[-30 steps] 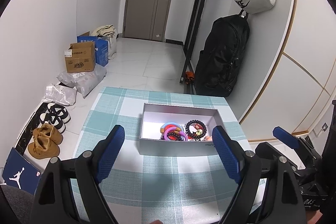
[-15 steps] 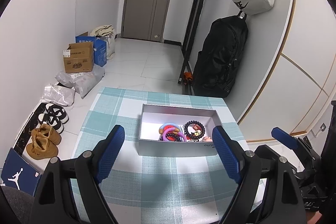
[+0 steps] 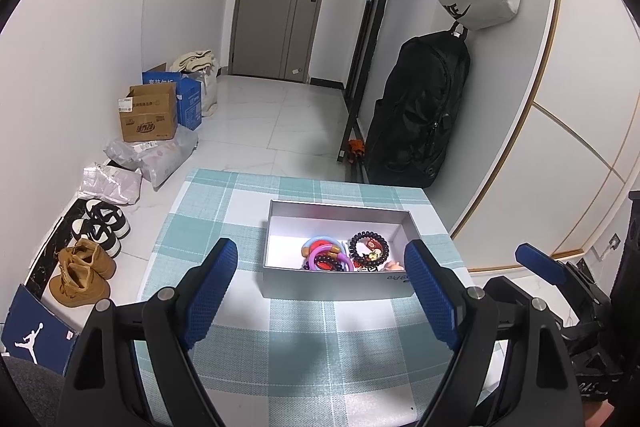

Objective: Organize jewelry

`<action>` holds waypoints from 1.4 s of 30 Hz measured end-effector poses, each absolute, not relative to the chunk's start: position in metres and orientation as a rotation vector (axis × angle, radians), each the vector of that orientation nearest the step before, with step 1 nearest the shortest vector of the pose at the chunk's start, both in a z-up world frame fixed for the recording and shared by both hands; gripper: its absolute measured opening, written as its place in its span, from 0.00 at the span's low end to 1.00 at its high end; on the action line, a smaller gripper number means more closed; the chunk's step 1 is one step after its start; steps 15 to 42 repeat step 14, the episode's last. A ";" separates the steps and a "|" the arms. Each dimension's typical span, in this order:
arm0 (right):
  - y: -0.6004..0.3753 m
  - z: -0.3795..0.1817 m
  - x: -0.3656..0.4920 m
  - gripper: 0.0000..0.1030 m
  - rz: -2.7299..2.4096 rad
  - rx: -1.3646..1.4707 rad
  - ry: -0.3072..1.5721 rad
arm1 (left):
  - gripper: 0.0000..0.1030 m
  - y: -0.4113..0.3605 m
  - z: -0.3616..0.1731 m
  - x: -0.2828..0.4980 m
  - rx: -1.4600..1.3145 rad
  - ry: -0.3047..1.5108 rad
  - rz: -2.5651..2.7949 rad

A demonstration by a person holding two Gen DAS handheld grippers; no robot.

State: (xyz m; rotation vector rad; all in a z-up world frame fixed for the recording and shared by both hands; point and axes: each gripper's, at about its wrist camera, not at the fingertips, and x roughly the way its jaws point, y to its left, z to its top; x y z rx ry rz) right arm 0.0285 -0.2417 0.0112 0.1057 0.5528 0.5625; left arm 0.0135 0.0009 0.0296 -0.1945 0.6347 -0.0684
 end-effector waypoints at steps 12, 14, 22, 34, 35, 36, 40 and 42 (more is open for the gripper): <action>-0.242 0.011 0.029 1.00 0.564 0.104 0.558 | 0.80 0.000 0.029 0.014 -0.186 0.631 -0.063; -0.241 0.011 0.029 1.00 0.564 0.105 0.559 | 0.80 0.000 0.030 0.015 -0.193 0.630 -0.079; -0.241 0.011 0.029 1.00 0.564 0.105 0.559 | 0.80 0.000 0.030 0.015 -0.193 0.630 -0.079; -0.241 0.011 0.029 1.00 0.564 0.105 0.559 | 0.80 0.000 0.030 0.015 -0.193 0.630 -0.079; -0.241 0.011 0.029 1.00 0.564 0.105 0.559 | 0.80 0.000 0.030 0.015 -0.193 0.630 -0.079; -0.241 0.011 0.029 1.00 0.564 0.105 0.559 | 0.80 0.000 0.030 0.015 -0.193 0.630 -0.079; -0.241 0.011 0.029 1.00 0.564 0.105 0.559 | 0.80 0.000 0.030 0.015 -0.193 0.630 -0.079; -0.241 0.011 0.029 1.00 0.564 0.105 0.559 | 0.80 0.000 0.030 0.015 -0.193 0.630 -0.079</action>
